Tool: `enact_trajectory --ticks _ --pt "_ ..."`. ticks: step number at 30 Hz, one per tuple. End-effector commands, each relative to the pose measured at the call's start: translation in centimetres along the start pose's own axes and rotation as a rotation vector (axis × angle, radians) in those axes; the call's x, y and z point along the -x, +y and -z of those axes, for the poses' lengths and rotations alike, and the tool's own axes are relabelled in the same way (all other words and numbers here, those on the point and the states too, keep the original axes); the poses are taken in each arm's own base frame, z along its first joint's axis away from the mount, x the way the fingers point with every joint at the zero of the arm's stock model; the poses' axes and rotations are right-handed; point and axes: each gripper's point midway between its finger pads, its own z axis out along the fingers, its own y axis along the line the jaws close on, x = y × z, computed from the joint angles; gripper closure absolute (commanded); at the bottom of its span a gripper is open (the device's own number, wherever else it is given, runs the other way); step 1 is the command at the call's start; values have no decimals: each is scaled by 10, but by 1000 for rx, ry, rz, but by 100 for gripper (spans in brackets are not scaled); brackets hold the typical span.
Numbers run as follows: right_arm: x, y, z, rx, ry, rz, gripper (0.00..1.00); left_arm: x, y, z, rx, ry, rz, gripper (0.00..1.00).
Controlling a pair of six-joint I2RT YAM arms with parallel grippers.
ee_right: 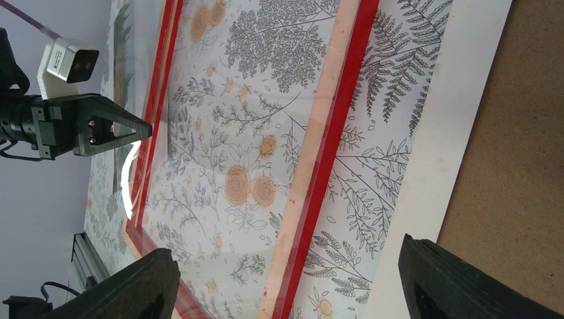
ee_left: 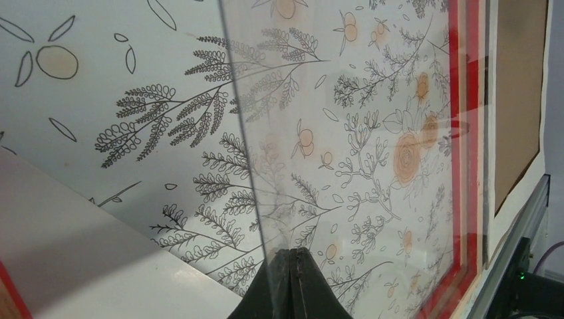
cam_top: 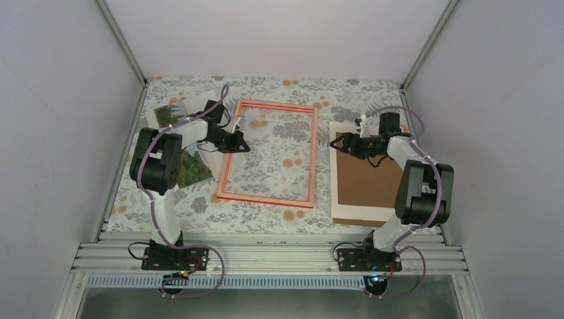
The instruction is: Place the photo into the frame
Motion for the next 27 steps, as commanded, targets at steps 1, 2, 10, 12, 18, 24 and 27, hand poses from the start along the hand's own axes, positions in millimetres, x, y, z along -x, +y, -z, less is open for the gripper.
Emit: enact_trajectory --ticks 1,2,10,12,18,24,27 --pt "1 1 -4 2 1 34 18 9 7 -1 38 -9 -53 98" --pt "1 1 -4 1 0 36 18 10 7 0 40 -11 -57 98" --pt "1 1 -5 2 1 37 18 15 5 -1 54 -16 -88 98" --pt "0 1 -5 2 3 36 18 17 5 -1 58 -16 -93 98" --pt "0 1 -6 2 4 36 18 19 4 0 66 -18 -96 98" --pt "0 2 -5 1 3 38 18 18 5 0 71 -11 -104 98" --pt "0 2 -6 4 5 37 18 20 2 2 70 -16 -118 98"
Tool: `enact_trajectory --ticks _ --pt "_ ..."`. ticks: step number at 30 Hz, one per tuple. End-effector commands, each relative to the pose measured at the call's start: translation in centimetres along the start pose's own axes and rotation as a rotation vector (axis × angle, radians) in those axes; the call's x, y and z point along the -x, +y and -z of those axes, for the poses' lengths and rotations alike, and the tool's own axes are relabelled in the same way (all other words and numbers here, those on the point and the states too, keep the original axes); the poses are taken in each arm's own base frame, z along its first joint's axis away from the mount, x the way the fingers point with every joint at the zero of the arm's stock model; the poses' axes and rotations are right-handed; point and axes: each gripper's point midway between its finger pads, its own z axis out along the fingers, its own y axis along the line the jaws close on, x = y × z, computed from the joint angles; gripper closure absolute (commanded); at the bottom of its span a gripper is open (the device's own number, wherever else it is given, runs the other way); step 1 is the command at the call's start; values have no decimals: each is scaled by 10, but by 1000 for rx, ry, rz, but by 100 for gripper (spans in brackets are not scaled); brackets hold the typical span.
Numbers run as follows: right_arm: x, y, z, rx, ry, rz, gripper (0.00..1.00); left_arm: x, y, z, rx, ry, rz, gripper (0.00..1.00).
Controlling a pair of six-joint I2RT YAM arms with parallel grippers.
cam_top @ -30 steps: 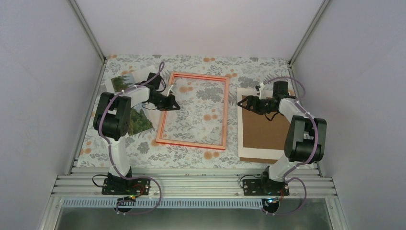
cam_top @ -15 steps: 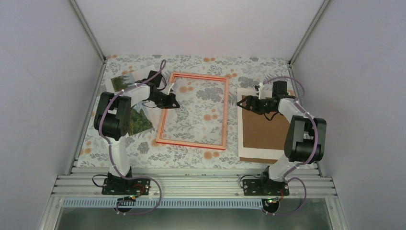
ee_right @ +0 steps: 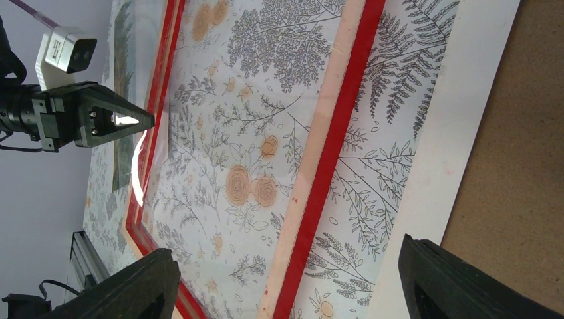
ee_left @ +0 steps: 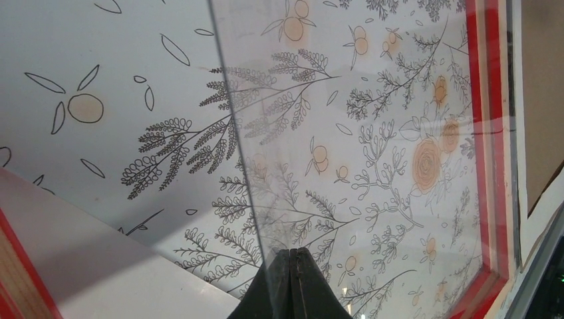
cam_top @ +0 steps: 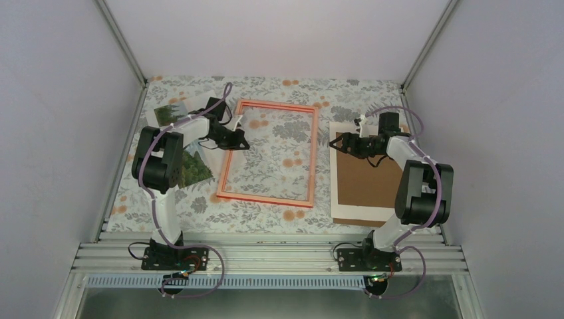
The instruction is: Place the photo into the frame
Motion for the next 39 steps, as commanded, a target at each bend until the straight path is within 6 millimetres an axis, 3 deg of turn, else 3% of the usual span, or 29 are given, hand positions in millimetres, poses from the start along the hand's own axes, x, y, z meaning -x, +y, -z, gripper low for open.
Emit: enact_trajectory --ticks 1,21,39 --pt "-1 0 -5 2 5 27 18 10 -1 3 17 -13 -41 98" --pt "-11 17 -18 29 43 66 18 7 8 16 85 -19 -36 98" --pt "-12 16 -20 26 48 67 18 4 14 15 102 -7 -26 98"
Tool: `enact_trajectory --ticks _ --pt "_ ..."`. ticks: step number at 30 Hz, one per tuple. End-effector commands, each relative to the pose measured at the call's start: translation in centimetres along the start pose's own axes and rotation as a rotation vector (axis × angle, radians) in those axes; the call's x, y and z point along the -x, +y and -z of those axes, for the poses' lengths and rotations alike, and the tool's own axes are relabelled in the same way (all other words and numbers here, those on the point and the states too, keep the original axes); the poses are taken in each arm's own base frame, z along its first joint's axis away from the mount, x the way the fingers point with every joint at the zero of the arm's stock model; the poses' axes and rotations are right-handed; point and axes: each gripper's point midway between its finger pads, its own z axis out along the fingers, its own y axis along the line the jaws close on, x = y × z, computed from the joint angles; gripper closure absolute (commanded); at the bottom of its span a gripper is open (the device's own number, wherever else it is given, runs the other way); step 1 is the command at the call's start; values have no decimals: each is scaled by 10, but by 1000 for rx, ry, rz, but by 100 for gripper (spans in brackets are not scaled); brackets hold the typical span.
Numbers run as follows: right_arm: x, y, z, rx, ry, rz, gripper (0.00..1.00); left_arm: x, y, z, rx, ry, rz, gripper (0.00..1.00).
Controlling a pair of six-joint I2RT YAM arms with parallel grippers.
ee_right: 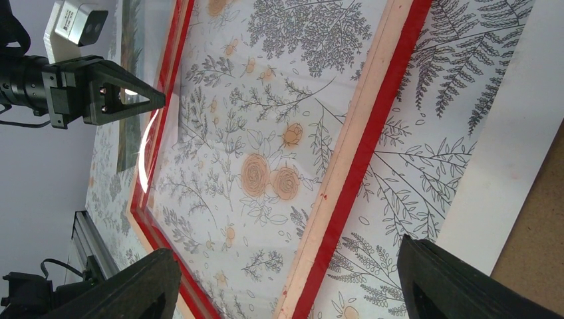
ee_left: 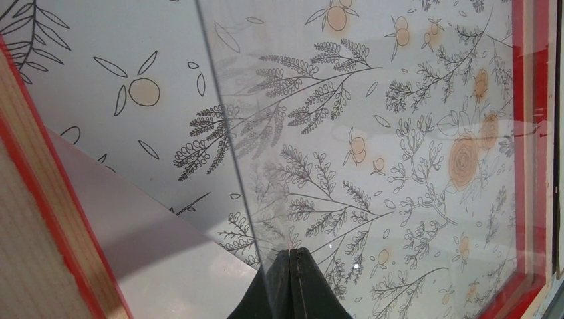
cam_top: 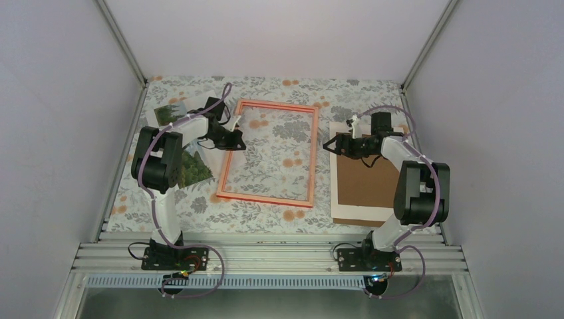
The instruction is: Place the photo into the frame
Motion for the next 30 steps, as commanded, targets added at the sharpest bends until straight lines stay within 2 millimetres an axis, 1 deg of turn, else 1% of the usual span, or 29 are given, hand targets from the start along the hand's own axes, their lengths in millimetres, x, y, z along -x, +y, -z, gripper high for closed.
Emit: enact_trajectory --ticks 1,12,16,25,30 --pt "-2 0 -4 -1 4 24 18 6 1 10 28 -21 -21 98" --pt "-1 -1 -4 -7 3 25 18 3 10 11 48 -18 3 98" --pt "-1 -1 -4 -7 3 25 18 3 10 11 49 -17 2 97" --pt "-2 0 -5 -2 1 28 18 1 4 7 7 -9 3 97" --pt "-6 3 -8 8 7 26 18 2 1 5 -6 -13 9 98"
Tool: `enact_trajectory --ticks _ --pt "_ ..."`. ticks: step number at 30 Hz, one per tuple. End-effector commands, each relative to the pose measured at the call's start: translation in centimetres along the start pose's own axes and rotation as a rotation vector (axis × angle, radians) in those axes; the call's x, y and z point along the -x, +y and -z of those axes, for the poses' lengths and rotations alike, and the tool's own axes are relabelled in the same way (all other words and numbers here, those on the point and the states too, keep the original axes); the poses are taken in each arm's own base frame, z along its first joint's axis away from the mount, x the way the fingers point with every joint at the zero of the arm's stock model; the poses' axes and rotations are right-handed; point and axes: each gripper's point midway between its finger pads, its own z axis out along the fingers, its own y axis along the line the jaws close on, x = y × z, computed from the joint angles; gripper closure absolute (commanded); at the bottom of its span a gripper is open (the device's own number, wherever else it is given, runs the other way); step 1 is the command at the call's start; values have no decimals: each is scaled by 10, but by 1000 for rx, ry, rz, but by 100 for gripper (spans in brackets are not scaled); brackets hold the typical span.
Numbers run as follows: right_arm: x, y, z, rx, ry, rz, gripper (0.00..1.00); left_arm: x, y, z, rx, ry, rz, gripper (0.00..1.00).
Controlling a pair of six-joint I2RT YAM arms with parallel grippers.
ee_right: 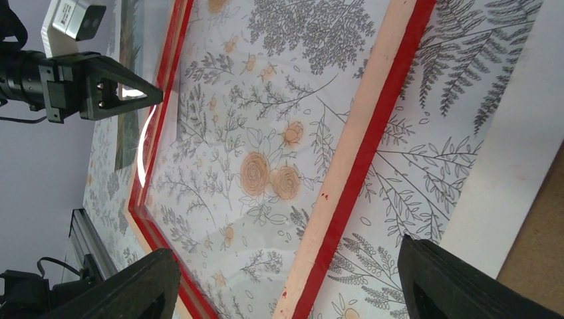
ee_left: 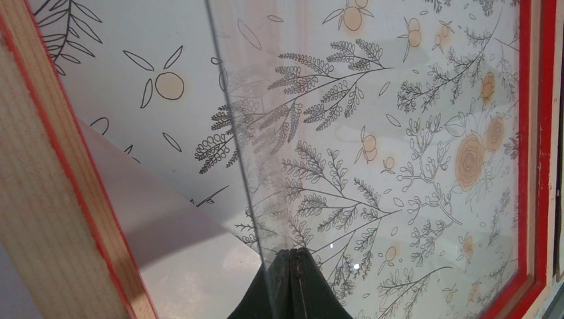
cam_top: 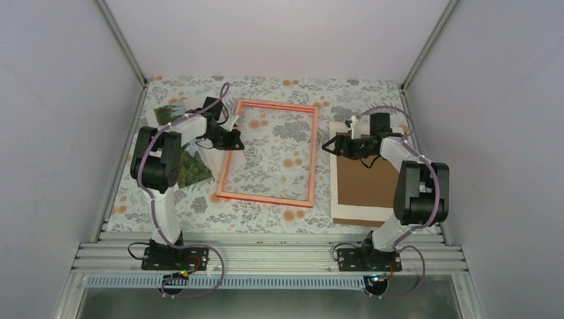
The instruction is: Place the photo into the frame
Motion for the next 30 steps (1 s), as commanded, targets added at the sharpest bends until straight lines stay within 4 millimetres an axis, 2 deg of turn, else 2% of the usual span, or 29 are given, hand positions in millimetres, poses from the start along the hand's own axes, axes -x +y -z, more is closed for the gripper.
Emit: enact_trajectory --ticks 1,4,6,15,20,25,30 --pt "-5 4 -7 14 10 20 18 3 -4 2 -13 -14 -7 98" --pt "-5 7 -9 17 12 26 18 5 -2 4 18 -19 -5 96" --pt "-4 7 -9 18 14 30 18 8 -1 7 47 -32 -9 91" --pt "-2 7 -9 17 9 35 18 19 -10 21 192 -67 -69 53" --pt "-1 8 -9 21 6 39 18 16 -4 23 273 -50 -68 43" --pt "-1 8 -9 23 5 39 18 16 -5 27 323 -52 -87 18" --pt "1 9 -10 23 2 44 18 16 -9 31 355 -52 -108 11"
